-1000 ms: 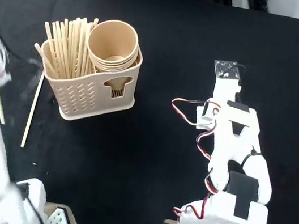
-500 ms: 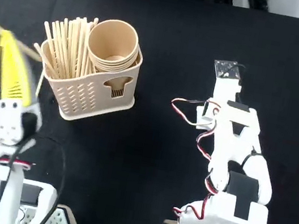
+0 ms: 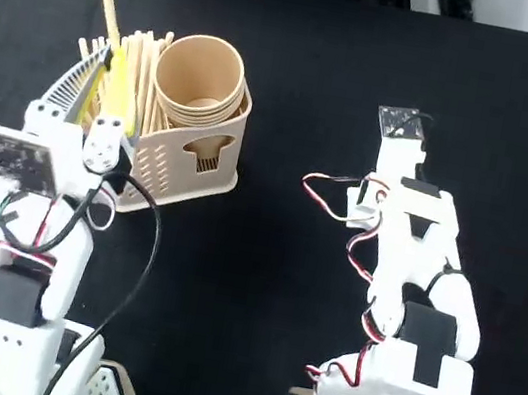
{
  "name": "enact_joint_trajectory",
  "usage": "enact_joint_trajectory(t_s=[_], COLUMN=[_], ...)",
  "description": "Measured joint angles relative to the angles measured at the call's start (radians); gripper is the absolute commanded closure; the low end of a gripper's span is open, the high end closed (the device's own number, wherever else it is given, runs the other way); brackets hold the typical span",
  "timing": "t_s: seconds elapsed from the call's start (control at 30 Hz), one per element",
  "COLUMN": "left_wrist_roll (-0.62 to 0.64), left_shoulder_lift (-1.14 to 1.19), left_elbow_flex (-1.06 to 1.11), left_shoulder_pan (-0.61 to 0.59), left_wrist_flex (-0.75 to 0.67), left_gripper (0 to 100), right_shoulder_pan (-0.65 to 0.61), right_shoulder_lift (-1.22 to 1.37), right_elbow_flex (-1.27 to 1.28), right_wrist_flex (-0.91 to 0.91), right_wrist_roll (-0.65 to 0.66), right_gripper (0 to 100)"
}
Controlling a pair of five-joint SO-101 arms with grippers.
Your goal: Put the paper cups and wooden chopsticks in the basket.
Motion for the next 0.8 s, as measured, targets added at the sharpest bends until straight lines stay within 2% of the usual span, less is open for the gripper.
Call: enact_joint_trajectory(t_s=[0.37, 0.53, 0.7, 0.8], left_wrist_roll=[0.000, 0.000, 0.167, 0.192], left_shoulder_lift=[0.000, 0.000, 0.009, 0.009], left_elbow_flex=[0.084, 0.084, 0.008, -0.118], left_shoulder_pan=[-0.097, -0.097, -0.123, -0.186], left_wrist_flex=[0.000, 0.020, 0.241, 0.408], left_gripper=[97, 79, 79, 79], right_shoulder_pan=[0.000, 0.000, 0.000, 0.000], right_shoulder_lift=[0.000, 0.000, 0.000, 0.000], right_elbow_flex=[0.000, 0.000, 0.000, 0.000], right_wrist_flex=[0.000, 0.000, 0.000, 0.000], right_wrist_roll=[0.000, 0.000, 0.000, 0.000], right_gripper=[98.5, 98.5, 98.5, 98.5])
